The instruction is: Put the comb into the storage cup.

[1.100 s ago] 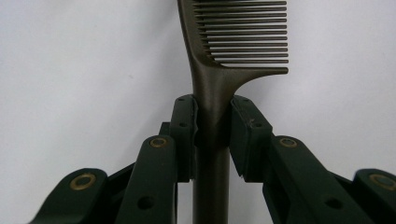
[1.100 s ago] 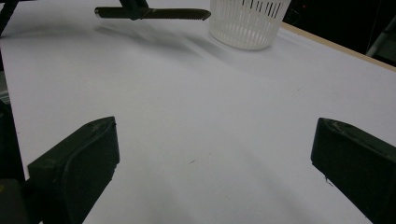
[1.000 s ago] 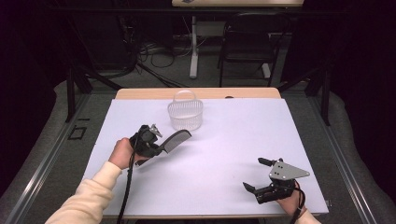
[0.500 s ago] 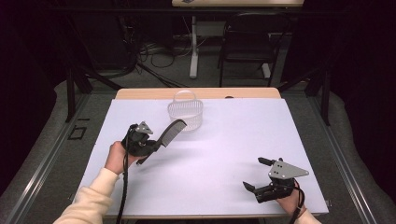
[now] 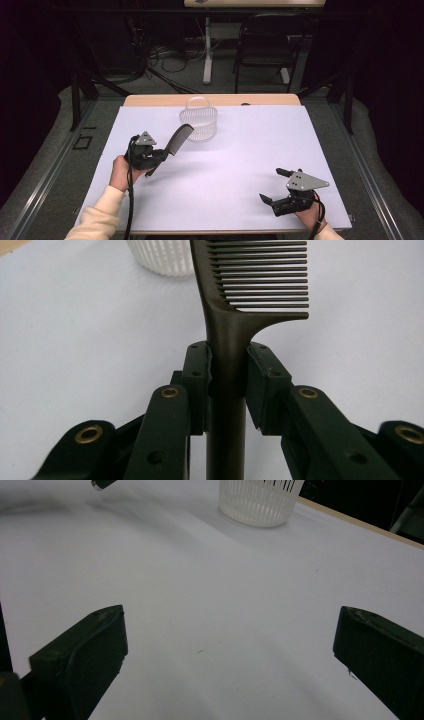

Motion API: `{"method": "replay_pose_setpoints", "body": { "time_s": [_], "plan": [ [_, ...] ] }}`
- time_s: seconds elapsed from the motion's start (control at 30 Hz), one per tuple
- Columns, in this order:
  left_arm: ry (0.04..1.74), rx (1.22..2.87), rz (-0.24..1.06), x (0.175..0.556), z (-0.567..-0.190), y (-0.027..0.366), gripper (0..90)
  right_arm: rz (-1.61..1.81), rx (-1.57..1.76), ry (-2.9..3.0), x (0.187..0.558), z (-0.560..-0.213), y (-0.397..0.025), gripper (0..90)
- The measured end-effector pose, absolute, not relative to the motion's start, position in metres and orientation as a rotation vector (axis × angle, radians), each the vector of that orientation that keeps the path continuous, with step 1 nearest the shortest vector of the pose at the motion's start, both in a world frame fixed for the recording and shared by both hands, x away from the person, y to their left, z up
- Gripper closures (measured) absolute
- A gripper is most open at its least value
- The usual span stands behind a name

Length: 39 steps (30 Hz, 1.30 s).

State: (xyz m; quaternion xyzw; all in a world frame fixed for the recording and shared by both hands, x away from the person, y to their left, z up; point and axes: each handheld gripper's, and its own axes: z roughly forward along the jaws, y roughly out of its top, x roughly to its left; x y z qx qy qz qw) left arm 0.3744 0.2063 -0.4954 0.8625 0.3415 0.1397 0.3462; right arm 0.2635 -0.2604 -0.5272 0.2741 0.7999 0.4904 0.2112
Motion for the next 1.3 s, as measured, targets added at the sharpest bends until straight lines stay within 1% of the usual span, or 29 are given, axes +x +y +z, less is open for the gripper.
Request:
{"method": "replay_pose_setpoints", "body": {
  "time_s": [0.33,0.67,0.9,1.3],
  "plan": [
    [0.886,2.169,0.392,0.371,-0.495,0.207,72.1,1.357,0.751,2.221,0.264,-0.527,-0.260,0.4],
    [0.885,2.147,0.419,0.373,-0.494,0.207,72.1,1.350,0.757,2.226,0.264,-0.527,-0.260,0.5],
    [0.880,2.121,0.456,0.372,-0.486,0.203,72.1,1.357,0.768,2.227,0.265,-0.527,-0.259,0.4],
    [0.837,2.152,0.493,0.382,-0.477,0.193,72.1,1.356,0.773,2.221,0.266,-0.527,-0.260,0.4]
  ]
}}
